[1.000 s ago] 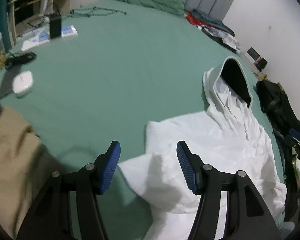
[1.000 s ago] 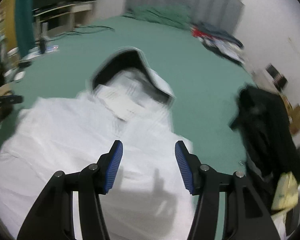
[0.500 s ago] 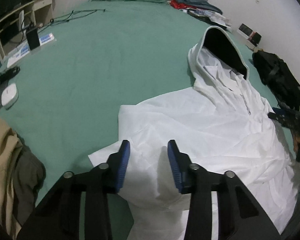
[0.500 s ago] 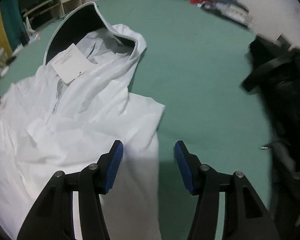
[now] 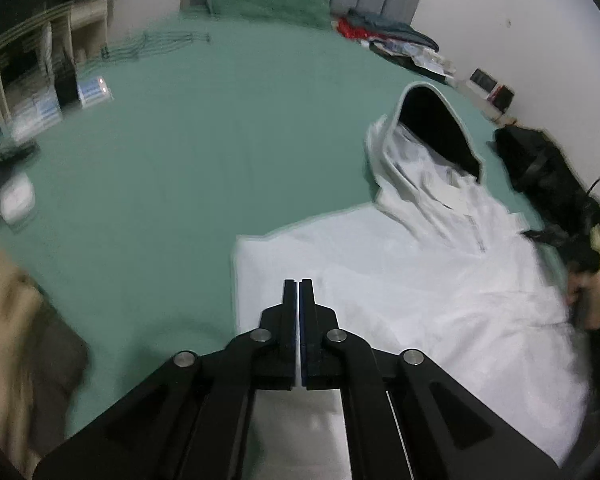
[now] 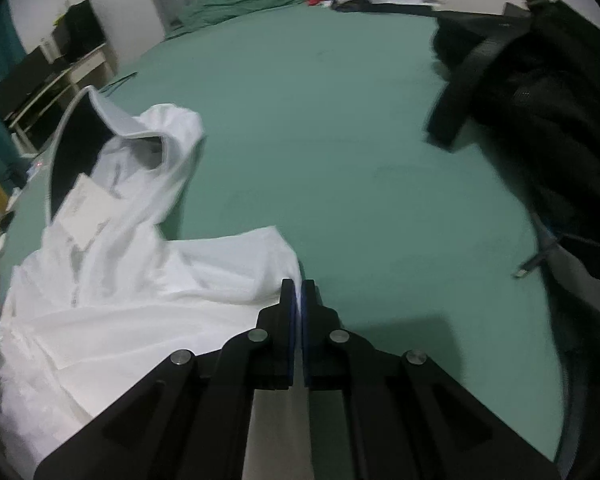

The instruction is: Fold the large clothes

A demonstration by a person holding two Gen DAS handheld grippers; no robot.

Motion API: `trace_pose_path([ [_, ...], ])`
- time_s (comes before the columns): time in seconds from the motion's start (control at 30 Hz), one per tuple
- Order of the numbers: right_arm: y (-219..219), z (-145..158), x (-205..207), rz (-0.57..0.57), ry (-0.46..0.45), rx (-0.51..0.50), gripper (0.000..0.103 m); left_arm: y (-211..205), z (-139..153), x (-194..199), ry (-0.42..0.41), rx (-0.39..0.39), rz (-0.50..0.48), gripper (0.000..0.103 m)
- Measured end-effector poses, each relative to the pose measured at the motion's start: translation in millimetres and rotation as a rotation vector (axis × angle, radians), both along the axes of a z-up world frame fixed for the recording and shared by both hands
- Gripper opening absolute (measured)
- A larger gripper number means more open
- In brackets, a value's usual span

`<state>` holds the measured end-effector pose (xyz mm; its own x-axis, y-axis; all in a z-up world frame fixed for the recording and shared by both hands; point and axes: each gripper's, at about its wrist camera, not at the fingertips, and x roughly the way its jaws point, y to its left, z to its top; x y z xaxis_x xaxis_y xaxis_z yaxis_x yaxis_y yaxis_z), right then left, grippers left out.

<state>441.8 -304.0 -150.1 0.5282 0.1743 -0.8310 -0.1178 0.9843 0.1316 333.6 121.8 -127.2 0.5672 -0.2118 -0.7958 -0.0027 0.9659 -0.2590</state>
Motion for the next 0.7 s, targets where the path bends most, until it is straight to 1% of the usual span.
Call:
trace_pose_path([
  [0.03,-2.6,1.8,-1.9,-0.019,-0.004,-0.039,0.002,-1.0,-2.8,0.6,0.022,-0.025,-0.012,0.021],
  [0.07,-4.9,3.0,-2.8,-0.029,-0.002,-0.065,0.002,-4.1,-5.6,1.3,0.040,-0.050,-0.039,0.035],
  [0.1,-7.7,5.0,-5.0,-0.044,0.004,-0.091,0.003,-8.8,-7.7,0.3,0.046,-0.058,-0.060,0.053],
  [0.13,-10.6,8.0,-7.9,-0.065,0.011,-0.122,0.004,-13.0,-9.9,-0.4,0.045,-0.060,-0.067,0.053],
  [0.2,-12.1,20.2,-20.4,-0.079,-0.007,-0.143,0.006,-23.3,-16.3,0.6,0.065,-0.060,-0.093,0.053],
  [0.23,-9.9,27.0,-26.9,-0.072,-0.018,-0.147,0.012,-27.6,-21.0,1.8,0.078,-0.060,-0.103,0.053],
  [0.27,-5.1,35.4,-35.3,-0.064,-0.030,-0.161,0.027,-30.1,-24.6,2.0,0.079,-0.060,-0.105,0.053],
  [0.33,7.1,49.9,-50.5,-0.052,-0.070,-0.158,0.048,-35.2,-29.9,0.9,0.073,-0.039,-0.110,0.052],
  [0.37,16.9,56.5,-60.1,-0.018,-0.096,-0.124,0.048,-38.2,-32.7,-0.3,0.071,-0.012,-0.110,0.050],
  [0.4,32.8,60.4,-68.1,0.038,-0.103,-0.084,0.048,-40.7,-33.6,-1.2,0.069,0.012,-0.105,0.034],
  [0.43,46.0,60.0,-71.6,0.080,-0.096,-0.066,0.048,-41.1,-33.1,-1.8,0.067,0.023,-0.103,0.016],
  [0.47,67.0,58.0,-76.5,0.150,-0.074,-0.042,0.048,-41.3,-31.7,-2.6,0.063,0.029,-0.103,0.011],
  [0.53,99.4,53.2,-82.6,0.263,-0.048,0.003,0.048,-38.1,-25.1,-5.7,0.039,0.014,-0.100,0.008],
  [0.6,138.2,46.2,-86.0,0.382,-0.006,0.027,0.048,-34.6,-14.9,-11.5,0.006,0.006,-0.085,0.008],
  [0.7,174.9,33.8,-86.0,0.504,0.054,0.026,0.048,-31.1,0.4,-23.3,-0.043,0.004,-0.077,0.008],
])
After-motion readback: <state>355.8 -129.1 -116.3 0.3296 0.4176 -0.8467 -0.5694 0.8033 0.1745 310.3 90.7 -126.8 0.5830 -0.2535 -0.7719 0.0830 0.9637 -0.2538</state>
